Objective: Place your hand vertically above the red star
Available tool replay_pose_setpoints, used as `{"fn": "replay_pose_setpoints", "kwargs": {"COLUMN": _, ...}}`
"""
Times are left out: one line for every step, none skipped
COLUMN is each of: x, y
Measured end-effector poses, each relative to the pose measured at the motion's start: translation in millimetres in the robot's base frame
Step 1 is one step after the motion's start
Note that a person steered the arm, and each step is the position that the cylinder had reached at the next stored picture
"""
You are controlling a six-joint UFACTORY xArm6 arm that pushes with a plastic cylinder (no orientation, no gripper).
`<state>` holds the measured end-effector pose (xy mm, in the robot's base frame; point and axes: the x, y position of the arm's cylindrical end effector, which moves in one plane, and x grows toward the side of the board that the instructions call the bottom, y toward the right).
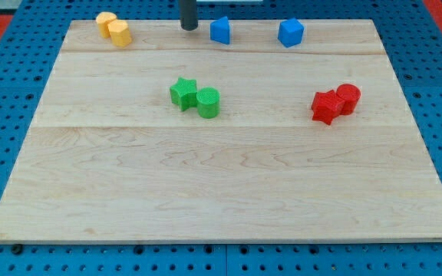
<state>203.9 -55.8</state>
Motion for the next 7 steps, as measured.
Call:
{"fn": "replay_pose_setpoints", "kwargs": {"x": 23, "y": -1}}
{"fn": "replay_pose_setpoints", "kwargs": {"x": 79, "y": 8}}
{"fn": "replay_pose_setpoints", "kwargs": {"x": 104, "y": 57}}
{"fn": "replay_pose_setpoints", "kwargs": {"x": 101, "y": 129}}
{"fn": "replay_pose_setpoints", "kwargs": {"x": 91, "y": 189}}
{"fn": "replay_pose_setpoints", "kwargs": {"x": 91, "y": 205}}
{"fn": "replay_pose_setpoints", "kwargs": {"x": 91, "y": 208}}
